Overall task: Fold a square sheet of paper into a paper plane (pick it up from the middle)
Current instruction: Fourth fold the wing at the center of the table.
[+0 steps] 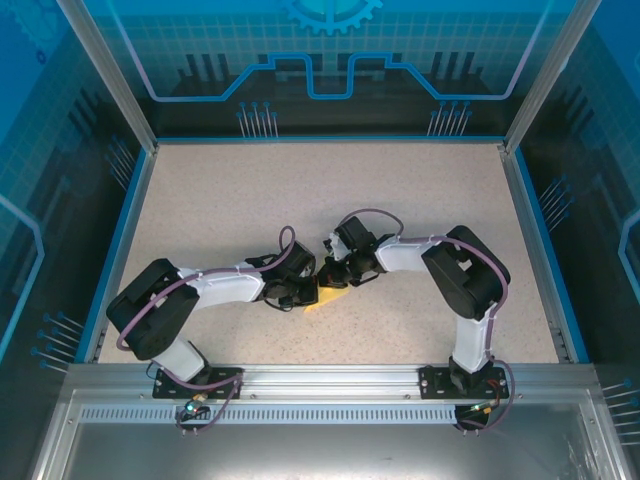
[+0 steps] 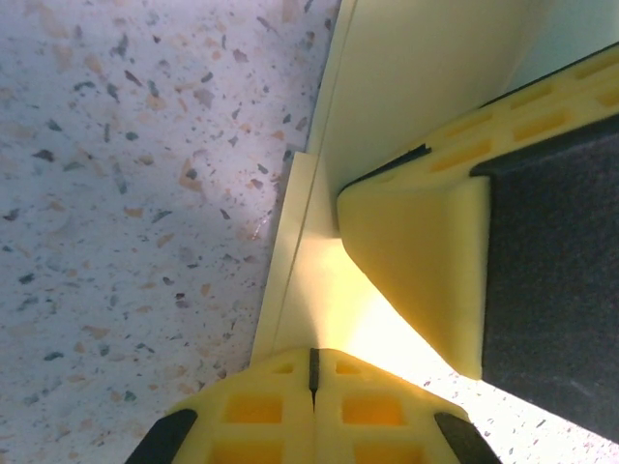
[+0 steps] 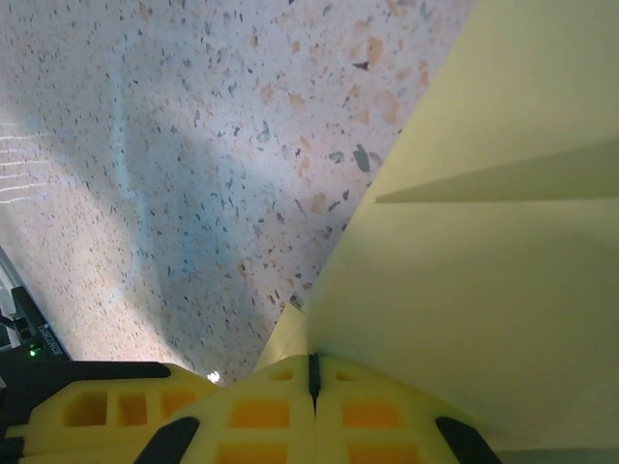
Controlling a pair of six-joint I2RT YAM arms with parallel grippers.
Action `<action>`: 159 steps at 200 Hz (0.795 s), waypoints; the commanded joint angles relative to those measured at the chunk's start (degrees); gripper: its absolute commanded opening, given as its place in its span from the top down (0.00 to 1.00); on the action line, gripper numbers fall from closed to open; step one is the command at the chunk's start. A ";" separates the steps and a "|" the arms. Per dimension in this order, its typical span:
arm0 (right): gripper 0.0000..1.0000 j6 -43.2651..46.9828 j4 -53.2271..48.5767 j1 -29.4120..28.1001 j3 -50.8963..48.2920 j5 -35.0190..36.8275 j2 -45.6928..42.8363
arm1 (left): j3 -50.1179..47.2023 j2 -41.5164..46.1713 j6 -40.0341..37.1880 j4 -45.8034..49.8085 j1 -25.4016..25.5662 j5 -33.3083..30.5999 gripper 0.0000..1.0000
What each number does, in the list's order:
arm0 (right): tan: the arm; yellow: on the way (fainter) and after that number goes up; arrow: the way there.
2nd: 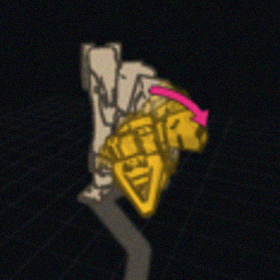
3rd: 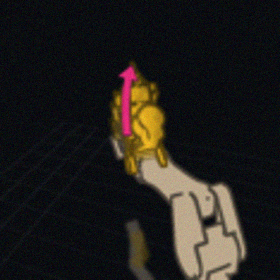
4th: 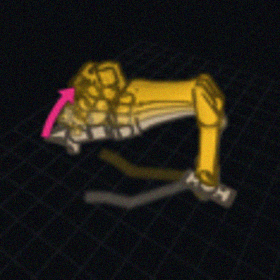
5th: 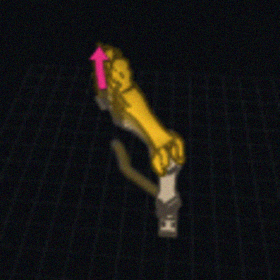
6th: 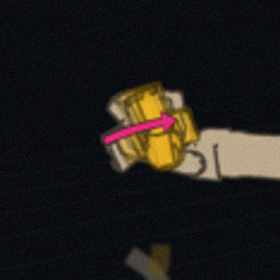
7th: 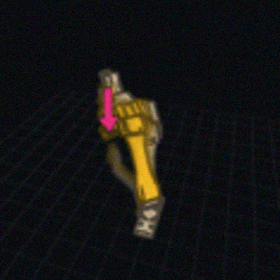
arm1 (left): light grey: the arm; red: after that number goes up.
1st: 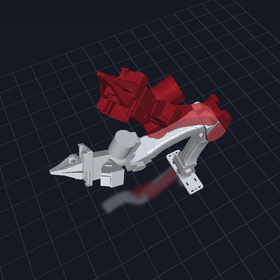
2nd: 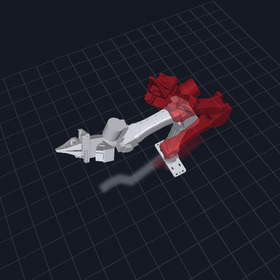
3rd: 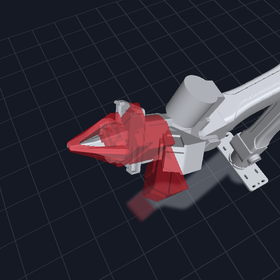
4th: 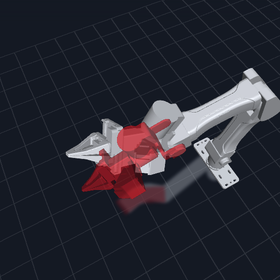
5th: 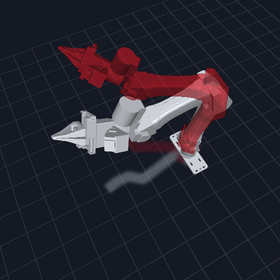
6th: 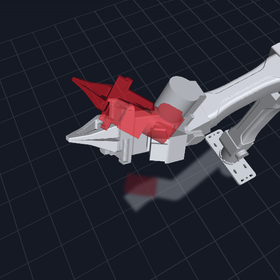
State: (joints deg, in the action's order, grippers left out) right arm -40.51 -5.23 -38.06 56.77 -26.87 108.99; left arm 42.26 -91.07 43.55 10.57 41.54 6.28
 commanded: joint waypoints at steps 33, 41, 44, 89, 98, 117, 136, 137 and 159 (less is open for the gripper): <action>0.98 -0.53 0.84 1.67 -2.38 0.87 2.98 | 1.54 0.99 -0.25 1.59 0.18 1.25 1.00; 0.98 -0.52 0.84 1.68 -2.46 0.88 3.14 | 1.56 1.75 0.09 0.19 0.12 1.89 1.00; 0.98 -0.53 0.84 1.68 -2.59 0.98 3.27 | 1.54 1.99 0.26 -0.30 0.19 2.08 1.00; 0.98 -0.62 -0.24 1.68 -2.32 1.69 4.08 | 1.15 1.72 1.77 -1.53 0.14 3.69 1.00; 0.98 -0.62 -0.92 1.67 -2.06 2.03 4.34 | 0.62 1.73 2.20 -1.65 0.19 4.32 1.00; 0.98 -0.53 -2.53 1.72 -1.35 2.88 4.91 | -0.64 2.36 3.19 -1.46 0.19 4.96 0.98; 0.98 -0.67 -3.53 1.72 -1.07 3.58 5.42 | -1.45 2.75 3.85 -0.67 0.17 4.70 0.96; 0.98 -0.73 -3.58 1.74 -1.06 3.58 5.48 | -1.51 2.79 3.88 -0.65 0.19 4.66 0.96; 0.98 -0.88 -4.21 1.68 -0.94 3.97 6.07 | -2.44 2.93 4.37 -0.05 0.03 3.65 0.96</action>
State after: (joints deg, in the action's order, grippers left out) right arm -41.08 -4.29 -36.95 56.80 -29.63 110.32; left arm 41.25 -89.45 46.48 9.19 41.52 9.47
